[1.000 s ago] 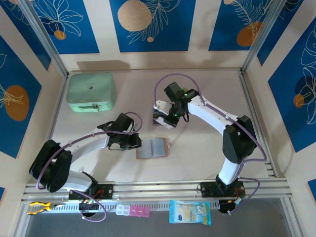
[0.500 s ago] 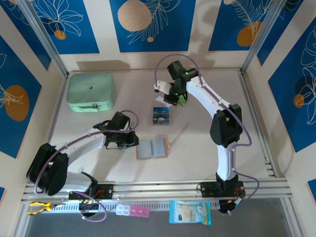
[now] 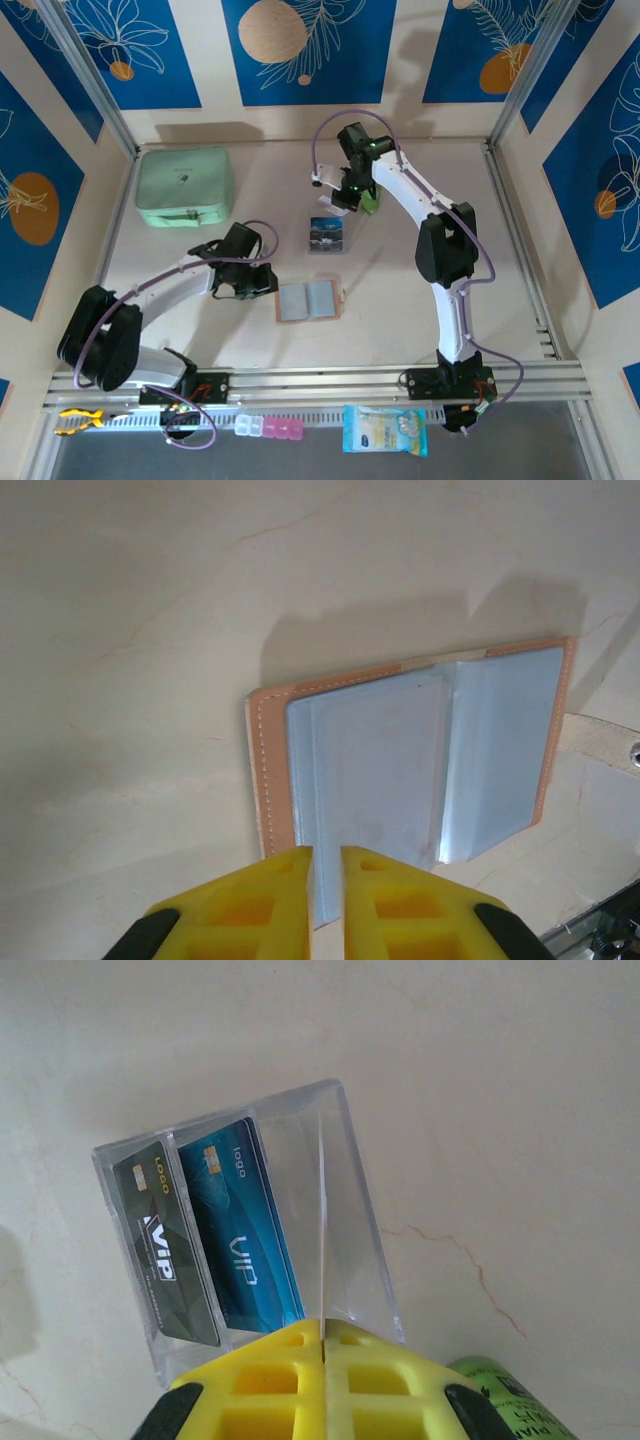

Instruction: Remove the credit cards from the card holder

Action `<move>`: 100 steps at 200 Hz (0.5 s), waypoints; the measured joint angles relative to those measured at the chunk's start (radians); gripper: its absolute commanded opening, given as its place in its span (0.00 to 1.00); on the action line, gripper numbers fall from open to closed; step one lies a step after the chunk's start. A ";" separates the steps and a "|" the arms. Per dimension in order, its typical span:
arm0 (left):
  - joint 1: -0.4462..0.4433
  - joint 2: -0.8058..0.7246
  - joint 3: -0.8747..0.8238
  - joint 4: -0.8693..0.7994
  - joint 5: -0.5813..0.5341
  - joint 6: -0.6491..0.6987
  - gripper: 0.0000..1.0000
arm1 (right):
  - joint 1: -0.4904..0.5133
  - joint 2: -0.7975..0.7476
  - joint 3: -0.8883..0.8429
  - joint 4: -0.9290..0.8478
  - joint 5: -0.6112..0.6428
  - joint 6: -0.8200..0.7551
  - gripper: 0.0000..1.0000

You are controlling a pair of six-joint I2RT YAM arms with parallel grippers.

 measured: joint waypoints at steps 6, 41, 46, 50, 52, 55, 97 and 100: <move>0.001 0.002 0.000 -0.001 0.000 0.000 0.15 | 0.000 0.008 0.002 0.000 0.000 -0.003 0.00; 0.005 0.003 0.000 -0.008 0.000 0.001 0.15 | -0.001 0.029 0.007 0.003 0.002 -0.011 0.19; 0.005 0.003 0.000 -0.008 0.000 0.002 0.15 | -0.003 0.029 0.007 0.005 0.004 -0.004 0.22; 0.007 0.003 0.000 -0.007 0.000 0.002 0.15 | -0.003 0.029 0.007 0.008 0.007 -0.006 0.24; 0.007 0.003 0.000 -0.007 0.000 0.002 0.15 | -0.003 0.029 0.007 0.008 0.008 -0.002 0.24; 0.007 0.003 0.000 -0.008 0.000 0.002 0.15 | -0.003 0.029 0.007 0.010 0.009 -0.007 0.25; 0.012 0.006 0.000 -0.007 0.000 0.003 0.15 | -0.011 0.025 0.006 0.073 0.019 0.028 0.26; 0.012 0.008 0.000 -0.007 0.000 0.003 0.15 | -0.013 0.023 0.006 0.078 0.019 0.034 0.26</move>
